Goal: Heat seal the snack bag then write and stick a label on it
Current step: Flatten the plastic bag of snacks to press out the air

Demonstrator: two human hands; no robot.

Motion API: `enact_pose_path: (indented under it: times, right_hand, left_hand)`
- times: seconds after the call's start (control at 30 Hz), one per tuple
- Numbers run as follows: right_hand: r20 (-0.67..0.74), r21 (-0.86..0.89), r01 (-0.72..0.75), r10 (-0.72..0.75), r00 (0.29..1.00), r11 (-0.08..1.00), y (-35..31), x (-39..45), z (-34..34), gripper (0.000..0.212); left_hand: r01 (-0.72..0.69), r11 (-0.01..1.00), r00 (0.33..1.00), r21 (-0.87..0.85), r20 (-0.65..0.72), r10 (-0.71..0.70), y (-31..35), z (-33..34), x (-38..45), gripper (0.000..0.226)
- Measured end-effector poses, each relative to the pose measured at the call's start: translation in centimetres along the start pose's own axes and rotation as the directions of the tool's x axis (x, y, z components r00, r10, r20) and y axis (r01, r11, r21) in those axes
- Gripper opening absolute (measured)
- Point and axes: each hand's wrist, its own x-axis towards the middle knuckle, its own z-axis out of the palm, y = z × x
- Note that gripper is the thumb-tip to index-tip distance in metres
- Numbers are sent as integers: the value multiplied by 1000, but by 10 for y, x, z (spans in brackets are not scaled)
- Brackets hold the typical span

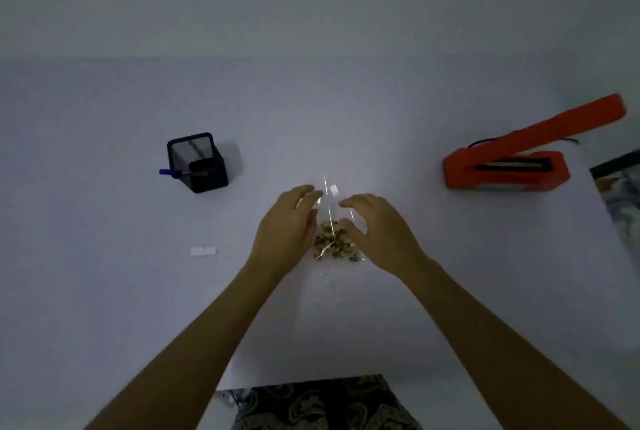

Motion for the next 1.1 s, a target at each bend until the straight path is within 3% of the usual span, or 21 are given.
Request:
enact_pose_path:
  times: [0.13,0.3,0.47,0.8,1.1]
  right_hand:
    - [60,-68,82,-78,995,994,7,7,27,23]
    - [25,-139,101,-99,995,985,19,13,45,36]
    - [65,-157,120,-111,992,980,29,20,57,25]
    - [83,-243,84,-65,994,966,46,21,64,27]
    - [53,-216,156,-148,988,964,62,26,68,30]
  left_hand:
    - [-31,999,998,-30,61,33,4,30,-11,37]
    - [17,998,995,-63,96,-11,-12,59,-20,37]
    - [19,999,995,-38,96,-15,-19,77,-20,41]
    - [-20,997,994,72,109,12,-30,89,-20,34]
    - [-9,996,990,85,141,-3,-34,91,-22,37]
